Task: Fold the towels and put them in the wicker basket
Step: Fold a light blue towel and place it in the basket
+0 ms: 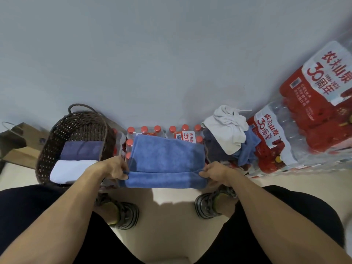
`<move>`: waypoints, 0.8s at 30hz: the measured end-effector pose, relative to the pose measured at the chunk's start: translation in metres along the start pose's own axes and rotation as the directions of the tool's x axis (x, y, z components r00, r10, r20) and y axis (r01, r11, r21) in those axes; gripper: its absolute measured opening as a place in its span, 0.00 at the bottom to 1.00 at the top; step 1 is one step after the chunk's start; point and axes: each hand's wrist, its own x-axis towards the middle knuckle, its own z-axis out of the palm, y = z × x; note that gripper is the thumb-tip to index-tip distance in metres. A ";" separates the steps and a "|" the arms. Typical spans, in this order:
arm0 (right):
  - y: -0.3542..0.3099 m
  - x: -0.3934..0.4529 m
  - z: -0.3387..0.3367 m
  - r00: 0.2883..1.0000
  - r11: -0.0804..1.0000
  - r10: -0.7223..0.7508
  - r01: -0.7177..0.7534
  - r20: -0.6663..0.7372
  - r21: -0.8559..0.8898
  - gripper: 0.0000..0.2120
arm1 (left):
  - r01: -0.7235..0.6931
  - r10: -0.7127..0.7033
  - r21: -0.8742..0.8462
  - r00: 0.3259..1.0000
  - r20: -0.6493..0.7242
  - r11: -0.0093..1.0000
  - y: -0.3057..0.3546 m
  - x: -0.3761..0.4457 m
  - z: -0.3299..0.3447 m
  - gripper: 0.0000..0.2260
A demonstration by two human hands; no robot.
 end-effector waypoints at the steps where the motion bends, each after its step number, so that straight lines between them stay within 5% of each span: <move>1: 0.000 0.002 0.000 1.000 1.000 0.006 -0.006 0.004 -0.011 0.14 | 0.022 -0.022 -0.052 1.000 0.006 0.998 0.000 0.002 0.001 0.02; 6: 0.004 0.015 0.001 0.998 1.000 0.025 -0.024 -0.054 0.019 0.12 | 0.018 -0.036 -0.186 0.995 -0.098 0.982 0.000 0.012 0.007 0.05; 11: -0.006 0.032 0.000 0.923 0.968 -0.226 0.178 -0.312 -0.176 0.10 | -0.104 -0.021 -0.292 0.918 -0.396 0.951 0.013 0.028 -0.004 0.10; 16: -0.009 0.053 -0.002 0.823 0.980 -0.197 0.187 -0.532 -0.074 0.11 | -0.240 -0.156 -0.593 0.829 -0.537 0.769 0.025 0.051 -0.010 0.15; 20: -0.016 0.069 0.004 0.806 0.965 -0.082 0.212 -0.587 0.157 0.14 | -0.181 -0.235 -0.766 0.886 -0.399 0.616 0.029 0.071 -0.008 0.15; 24: -0.012 0.080 0.012 0.893 0.953 0.003 0.134 -0.450 0.273 0.14 | 0.028 -0.202 -0.575 0.949 -0.241 0.818 0.025 0.082 0.004 0.12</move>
